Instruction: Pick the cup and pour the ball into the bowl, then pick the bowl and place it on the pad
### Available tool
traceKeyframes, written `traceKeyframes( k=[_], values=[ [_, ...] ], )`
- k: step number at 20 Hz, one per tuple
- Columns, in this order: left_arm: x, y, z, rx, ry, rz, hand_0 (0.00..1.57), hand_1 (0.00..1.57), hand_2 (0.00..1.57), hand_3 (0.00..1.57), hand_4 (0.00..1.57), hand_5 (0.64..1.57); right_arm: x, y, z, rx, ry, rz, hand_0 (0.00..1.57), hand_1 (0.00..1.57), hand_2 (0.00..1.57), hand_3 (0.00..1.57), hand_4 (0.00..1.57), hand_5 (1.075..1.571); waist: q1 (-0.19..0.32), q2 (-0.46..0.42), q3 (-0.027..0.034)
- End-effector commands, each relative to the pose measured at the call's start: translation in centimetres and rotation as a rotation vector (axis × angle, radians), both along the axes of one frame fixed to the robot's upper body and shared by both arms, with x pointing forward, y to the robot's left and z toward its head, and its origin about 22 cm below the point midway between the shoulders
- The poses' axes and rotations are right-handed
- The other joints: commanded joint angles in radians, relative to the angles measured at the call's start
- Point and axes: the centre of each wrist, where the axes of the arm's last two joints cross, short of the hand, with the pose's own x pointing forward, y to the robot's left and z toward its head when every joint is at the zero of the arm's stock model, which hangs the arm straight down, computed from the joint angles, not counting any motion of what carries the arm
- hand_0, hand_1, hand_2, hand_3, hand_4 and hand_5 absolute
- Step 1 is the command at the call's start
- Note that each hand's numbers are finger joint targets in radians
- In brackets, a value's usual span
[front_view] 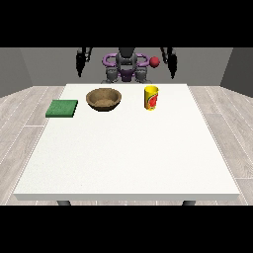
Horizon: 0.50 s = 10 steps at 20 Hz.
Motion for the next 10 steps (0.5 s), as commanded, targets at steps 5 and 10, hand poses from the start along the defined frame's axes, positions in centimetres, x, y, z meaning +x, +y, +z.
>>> traceKeyframes(
  k=[5, 10],
  values=[
    [0.2, 0.5, 2.9, 0.018, -0.018, -0.013, 0.0, 0.0, 0.0, 0.0, 0.0, 1.557, 0.1, -0.9, 2.9, -0.029, -0.011, 0.002, 0.0, 0.0, 0.0, 0.0, 0.0, 1.569, -0.006, -0.25, 0.0142],
    [1.8, 1.9, 7.3, -0.174, -0.045, 0.014, 0.0, 0.0, 0.0, 0.0, 0.0, 1.558, -1.2, -6.8, 3.5, 0.109, -0.002, 0.053, 0.0, 0.0, 0.0, 0.0, 0.0, 1.569, -0.035, -0.179, 0.0214]
  ],
)
